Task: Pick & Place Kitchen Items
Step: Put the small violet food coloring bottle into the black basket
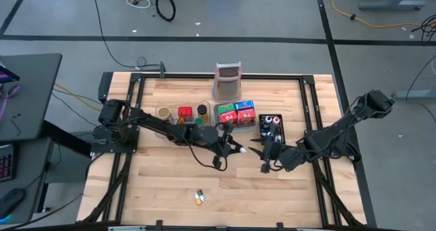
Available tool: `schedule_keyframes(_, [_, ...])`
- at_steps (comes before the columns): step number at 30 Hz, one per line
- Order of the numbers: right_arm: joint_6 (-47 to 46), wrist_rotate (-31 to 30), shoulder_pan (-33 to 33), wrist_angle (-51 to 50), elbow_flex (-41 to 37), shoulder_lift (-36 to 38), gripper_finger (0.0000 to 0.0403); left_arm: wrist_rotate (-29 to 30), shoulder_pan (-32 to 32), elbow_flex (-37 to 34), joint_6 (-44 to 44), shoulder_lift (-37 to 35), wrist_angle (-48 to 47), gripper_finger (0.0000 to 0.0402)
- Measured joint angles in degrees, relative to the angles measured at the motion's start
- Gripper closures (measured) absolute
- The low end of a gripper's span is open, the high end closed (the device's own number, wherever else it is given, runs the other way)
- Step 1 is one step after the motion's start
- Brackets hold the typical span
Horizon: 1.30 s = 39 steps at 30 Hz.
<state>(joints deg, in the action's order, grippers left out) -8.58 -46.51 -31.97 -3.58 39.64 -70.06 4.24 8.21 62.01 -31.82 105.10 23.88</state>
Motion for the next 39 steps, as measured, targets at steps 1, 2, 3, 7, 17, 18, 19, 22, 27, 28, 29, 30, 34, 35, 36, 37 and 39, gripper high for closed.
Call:
schedule_keyframes(1, [1.05, 0.17, 0.0, -0.02, 0.0, -0.37, 0.0266, 0.46, 0.04, 0.2, 0.01, 0.0, 0.09, 0.0303])
schedule_keyframes(2, [1.72, 0.99, 0.0, 0.13, 0.0, -0.82, 0.0266, 1.04, 0.07, 0.35, 0.03, 0.0, 0.41, 0.0303])
schedule_keyframes(3, [2.01, 2.03, 0.0, 0.28, 0.0, -1.37, 0.0266, 1.7, 0.09, 0.42, 0.05, 0.0, 0.99, 0.0304])
schedule_keyframes(7, [3.19, 1.25, 0.04, 1.12, 0.02, -3.78, 0.0266, 3.24, 0.11, 0.34, 1.07, 0.0, 1.75, 0.0307])
schedule_keyframes(17, [5.86, 0.15, 0.01, 0.15, 0.02, -4.61, 0.0266, 4.33, 0.07, 0.5, 1.41, -0.07, -0.1, 0.0306])
schedule_keyframes(18, [5.95, 1.49, 0.0, 0.22, 0.02, -4.61, 0.0266, 4.63, 0.03, 0.55, 1.43, -0.14, -0.25, 0.0307])
schedule_keyframes(19, [5.99, 2.87, -0.03, 0.35, 0.02, -4.62, 0.0266, 4.74, -0.03, 0.58, 1.43, -0.15, -0.16, 0.0308])
schedule_keyframes(22, [6.03, 7.61, 0.03, 0.37, 0.02, -4.62, 0.0266, 4.84, 0.01, 0.58, 1.43, -0.15, -0.32, 0.0307])
schedule_keyframes(27, [6.1, 1.3, 0.0, 2.06, 0.02, -4.61, 0.0266, 4.21, 0.05, 0.58, 1.43, -0.15, 0.3, 0.0304])
schedule_keyframes(28, [6.1, 1.41, 0.14, 2.67, 0.02, -4.61, 0.0266, 4.21, 0.04, 0.58, 1.44, -0.15, 0.22, 0.0304])
schedule_keyframes(29, [6.1, 2.31, 0.34, 3.47, 0.02, -4.61, 0.0266, 4.17, 0.04, 0.58, 1.5, -0.15, 0.27, 0.0305])
schedule_keyframes(30, [6.09, 3.83, 0.57, 4.36, 0.02, -4.61, 0.0266, 4.01, 0.04, 0.58, 1.61, -0.15, 0.35, 0.0306])
schedule_keyframes(34, [7.05, 5.2, 1.51, 8.41, -0.02, -5.49, 0.0266, 3.8, 0.2, 0.56, 1.61, -0.15, 1.67, 0.0307])
schedule_keyframes(35, [7.58, 4.84, 1.76, 8.67, -0.02, -5.85, 0.0266, 3.79, 0.16, 0.56, 1.63, -0.15, 1.76, 0.0306])
schedule_keyframes(36, [8.17, 4.72, 2.01, 8.9, -0.02, -6.43, 0.0266, 3.84, 0.09, 0.53, 1.65, -0.15, 1.65, 0.0305])
schedule_keyframes(37, [8.62, 4.73, 2.31, 8.95, -0.02, -6.87, 0.0266, 3.99, 0.09, 0.37, 1.65, -0.14, 1.61, 0.0304])
schedule_keyframes(39, [9.57, 4.1, 2.36, 9.14, -0.02, -7.7, 0.0266, 4.15, 0.09, 0.34, 1.65, -0.09, 1.64, 0.0303])
